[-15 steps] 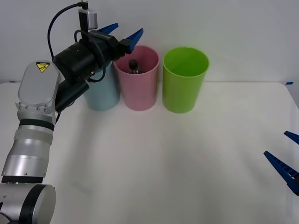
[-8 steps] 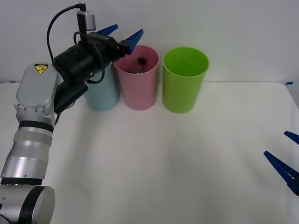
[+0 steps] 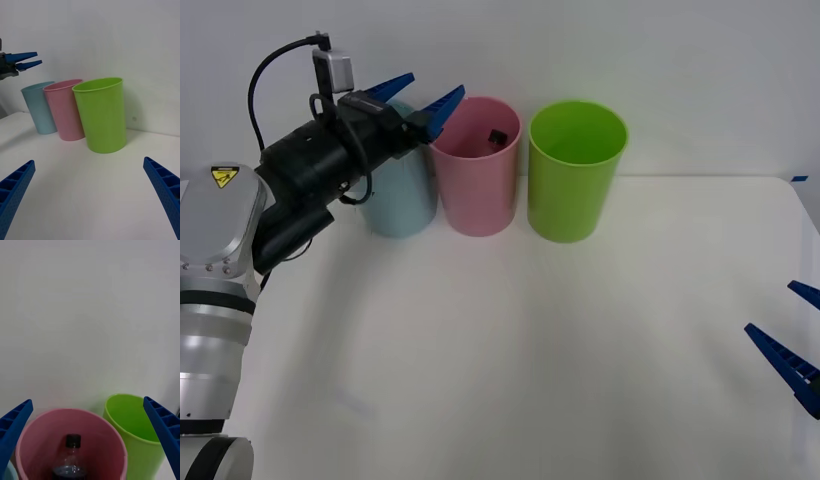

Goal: Grasp the object on the table and drop it into the matching bin: aluminum can to the light blue bin, PET bottle to the pink bin.

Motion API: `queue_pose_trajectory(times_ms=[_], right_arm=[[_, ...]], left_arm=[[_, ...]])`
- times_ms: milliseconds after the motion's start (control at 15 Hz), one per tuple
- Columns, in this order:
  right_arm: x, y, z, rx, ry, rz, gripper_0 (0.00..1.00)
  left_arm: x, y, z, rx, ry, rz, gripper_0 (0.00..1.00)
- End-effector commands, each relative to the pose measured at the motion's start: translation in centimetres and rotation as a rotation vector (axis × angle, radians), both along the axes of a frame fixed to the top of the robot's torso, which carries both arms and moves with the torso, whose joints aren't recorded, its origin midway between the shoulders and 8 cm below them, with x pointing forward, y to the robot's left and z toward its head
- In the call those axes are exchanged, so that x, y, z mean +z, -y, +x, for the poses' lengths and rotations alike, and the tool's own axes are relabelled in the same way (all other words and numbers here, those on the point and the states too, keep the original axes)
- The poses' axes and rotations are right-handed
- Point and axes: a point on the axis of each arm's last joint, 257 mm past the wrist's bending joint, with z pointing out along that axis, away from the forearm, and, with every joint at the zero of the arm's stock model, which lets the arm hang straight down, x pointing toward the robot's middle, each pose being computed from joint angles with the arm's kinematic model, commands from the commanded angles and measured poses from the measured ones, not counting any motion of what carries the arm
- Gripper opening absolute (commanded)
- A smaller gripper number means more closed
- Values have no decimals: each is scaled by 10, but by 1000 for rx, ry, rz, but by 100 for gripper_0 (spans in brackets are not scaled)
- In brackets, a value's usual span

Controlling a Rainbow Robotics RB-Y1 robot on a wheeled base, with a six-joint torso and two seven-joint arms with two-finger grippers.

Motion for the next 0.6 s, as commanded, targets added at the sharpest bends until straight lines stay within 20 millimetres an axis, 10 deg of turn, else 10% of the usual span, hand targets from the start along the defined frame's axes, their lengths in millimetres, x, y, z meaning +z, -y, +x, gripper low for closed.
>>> queue_pose_trajectory(times_ms=[67, 600], right_arm=[[0, 0, 0, 0, 0, 0, 100], [0, 0, 0, 0, 0, 0, 100]], left_arm=[[-9, -15, -17, -8, -1, 1, 100], [-66, -54, -70, -81, -62, 86, 100]])
